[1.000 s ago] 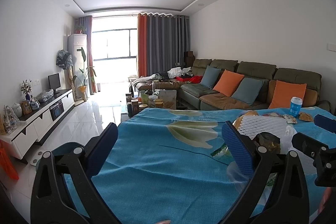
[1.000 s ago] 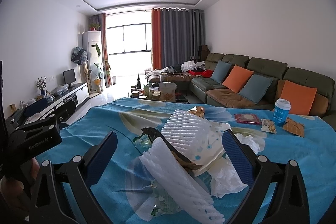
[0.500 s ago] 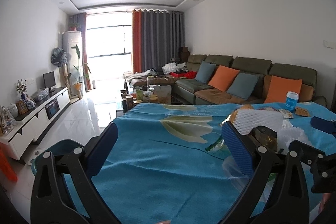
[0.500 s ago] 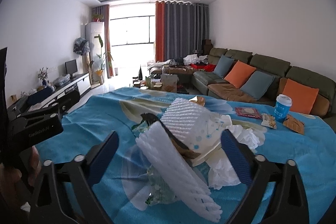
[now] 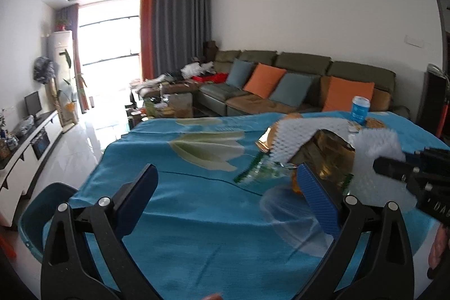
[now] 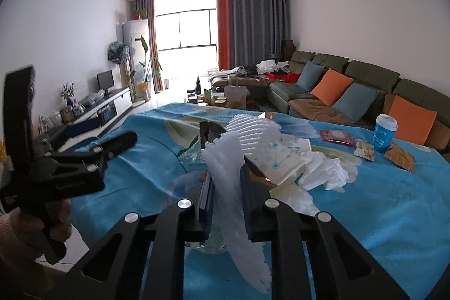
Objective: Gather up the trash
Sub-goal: 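Grasp the white foam net with the right tool while the left tool grasps the clear candy wrapper, then carry the foam net and candy wrapper over the teal trash bin with both tools, then open both tools to drop the foam net and wrapper into the bin, then return both tools to the table and grasp another white foam net with the right tool, then grasp the gold foil wrapper with the left tool while the right tool holds the foam net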
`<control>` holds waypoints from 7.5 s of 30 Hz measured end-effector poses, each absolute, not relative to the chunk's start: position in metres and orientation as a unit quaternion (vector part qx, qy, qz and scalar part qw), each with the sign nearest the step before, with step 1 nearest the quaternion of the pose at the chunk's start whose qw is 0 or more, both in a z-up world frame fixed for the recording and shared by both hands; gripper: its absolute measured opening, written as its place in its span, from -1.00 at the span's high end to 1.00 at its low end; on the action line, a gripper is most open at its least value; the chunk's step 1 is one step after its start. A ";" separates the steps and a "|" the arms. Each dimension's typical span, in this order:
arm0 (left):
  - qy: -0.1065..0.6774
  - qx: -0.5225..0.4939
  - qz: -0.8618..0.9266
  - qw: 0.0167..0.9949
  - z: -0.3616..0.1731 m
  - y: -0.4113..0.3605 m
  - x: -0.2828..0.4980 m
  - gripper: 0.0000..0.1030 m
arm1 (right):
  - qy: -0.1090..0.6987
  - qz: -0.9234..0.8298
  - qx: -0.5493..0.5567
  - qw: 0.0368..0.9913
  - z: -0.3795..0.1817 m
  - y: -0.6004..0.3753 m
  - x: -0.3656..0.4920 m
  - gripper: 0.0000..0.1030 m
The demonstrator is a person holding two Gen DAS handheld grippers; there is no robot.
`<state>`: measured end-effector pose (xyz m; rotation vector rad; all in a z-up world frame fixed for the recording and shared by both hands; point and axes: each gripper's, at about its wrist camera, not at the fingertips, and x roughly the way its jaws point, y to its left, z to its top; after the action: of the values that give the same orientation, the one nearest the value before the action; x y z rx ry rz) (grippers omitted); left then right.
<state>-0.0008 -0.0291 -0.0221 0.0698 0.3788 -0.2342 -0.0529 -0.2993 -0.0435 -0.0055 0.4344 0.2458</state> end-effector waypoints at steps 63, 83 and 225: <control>0.274 -0.059 -0.173 0.944 -0.023 0.115 -0.030 0.82 | 0.222 0.386 0.082 0.892 -0.004 -0.187 -0.003 0.74; 0.282 -0.091 0.042 0.954 -0.023 0.275 -0.032 0.82 | 0.246 0.501 0.083 0.825 0.000 -0.015 0.082 0.74; 0.394 -0.146 -0.300 0.857 -0.082 0.043 0.038 0.35 | 0.274 0.260 0.115 0.919 -0.040 -0.281 0.031 0.77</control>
<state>0.0380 0.0428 -0.0819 -0.3059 0.8271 -0.6304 0.0310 -0.2812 -0.0397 0.2375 0.5627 0.5353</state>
